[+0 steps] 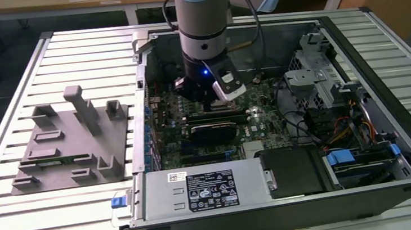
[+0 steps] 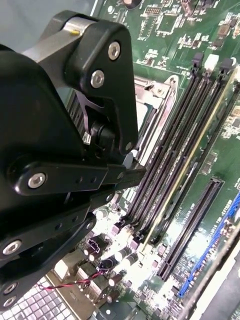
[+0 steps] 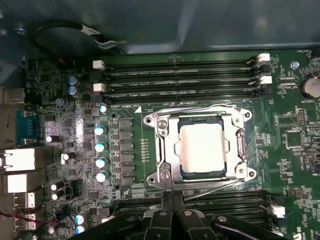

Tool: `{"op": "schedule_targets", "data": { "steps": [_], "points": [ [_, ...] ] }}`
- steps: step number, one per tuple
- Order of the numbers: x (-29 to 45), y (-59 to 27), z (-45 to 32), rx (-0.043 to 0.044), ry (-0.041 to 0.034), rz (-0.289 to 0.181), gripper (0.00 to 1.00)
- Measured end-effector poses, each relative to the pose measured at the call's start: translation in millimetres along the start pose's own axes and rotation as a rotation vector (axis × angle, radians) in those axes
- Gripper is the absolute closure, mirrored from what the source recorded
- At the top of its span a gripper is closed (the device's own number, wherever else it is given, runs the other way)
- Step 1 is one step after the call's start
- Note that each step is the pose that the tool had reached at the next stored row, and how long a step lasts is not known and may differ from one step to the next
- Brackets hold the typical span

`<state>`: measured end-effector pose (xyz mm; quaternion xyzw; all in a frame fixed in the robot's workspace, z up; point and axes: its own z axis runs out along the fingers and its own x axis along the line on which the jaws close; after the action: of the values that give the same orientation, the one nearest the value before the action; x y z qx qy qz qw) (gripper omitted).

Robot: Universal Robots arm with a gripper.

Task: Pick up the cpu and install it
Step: 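Install the second cpu locking lever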

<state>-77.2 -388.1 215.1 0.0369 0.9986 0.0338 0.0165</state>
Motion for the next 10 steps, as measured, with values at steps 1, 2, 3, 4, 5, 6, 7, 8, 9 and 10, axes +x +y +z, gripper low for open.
{"op": "schedule_targets", "data": {
  "steps": [1,2,3,4,5,6,7,8,9,10],
  "points": [
    [0.7,-0.6,0.3,-0.0046,0.0003,0.000,0.89],
    [1.4,-1.2,0.5,-0.0100,0.0007,0.000,0.89],
    [1.9,-1.9,0.7,-0.0155,0.0011,0.000,0.89],
    [2.3,-2.8,0.9,-0.0208,0.0015,0.001,0.89],
    [2.7,-3.8,1.0,-0.0259,0.0018,0.001,0.89],
    [3.2,-5.0,1.1,-0.0311,0.0022,0.001,0.89],
    [3.7,-6.4,1.1,-0.0372,0.0027,0.001,0.89],
    [4.2,-7.9,1.1,-0.0435,0.0031,0.001,0.89],
    [4.7,-9.5,1.0,-0.0497,0.0037,0.002,0.89],
    [5.1,-11.1,1.1,-0.0567,0.0042,0.002,0.89]
  ]
}}
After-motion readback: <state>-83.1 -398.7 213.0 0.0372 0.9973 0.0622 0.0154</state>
